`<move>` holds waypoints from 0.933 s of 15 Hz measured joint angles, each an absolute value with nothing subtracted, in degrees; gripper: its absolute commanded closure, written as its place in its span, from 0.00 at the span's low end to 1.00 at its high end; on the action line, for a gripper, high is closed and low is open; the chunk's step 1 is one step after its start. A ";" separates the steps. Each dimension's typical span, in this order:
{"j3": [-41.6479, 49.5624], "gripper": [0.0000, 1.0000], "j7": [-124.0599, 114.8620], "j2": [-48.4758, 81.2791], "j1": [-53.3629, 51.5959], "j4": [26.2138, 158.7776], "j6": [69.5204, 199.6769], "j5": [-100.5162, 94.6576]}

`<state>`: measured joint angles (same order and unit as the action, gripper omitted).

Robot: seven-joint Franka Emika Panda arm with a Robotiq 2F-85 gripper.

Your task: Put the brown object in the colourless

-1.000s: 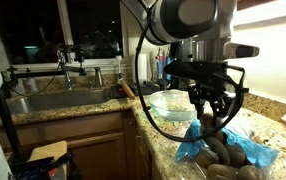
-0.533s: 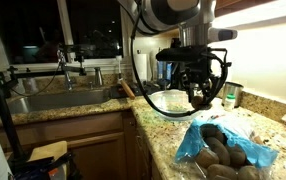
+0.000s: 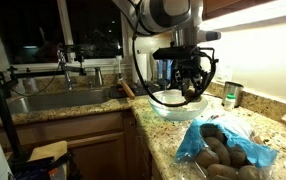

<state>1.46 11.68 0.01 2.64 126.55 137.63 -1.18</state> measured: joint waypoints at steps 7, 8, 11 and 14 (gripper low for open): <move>-0.07 0.72 13.77 7.21 1.97 120.41 137.68 -0.73; -0.18 0.72 14.66 8.36 1.98 119.58 137.68 -0.47; -0.55 0.72 18.65 11.52 2.07 117.47 137.73 1.32; -0.98 0.72 22.30 14.09 2.34 115.88 137.73 2.17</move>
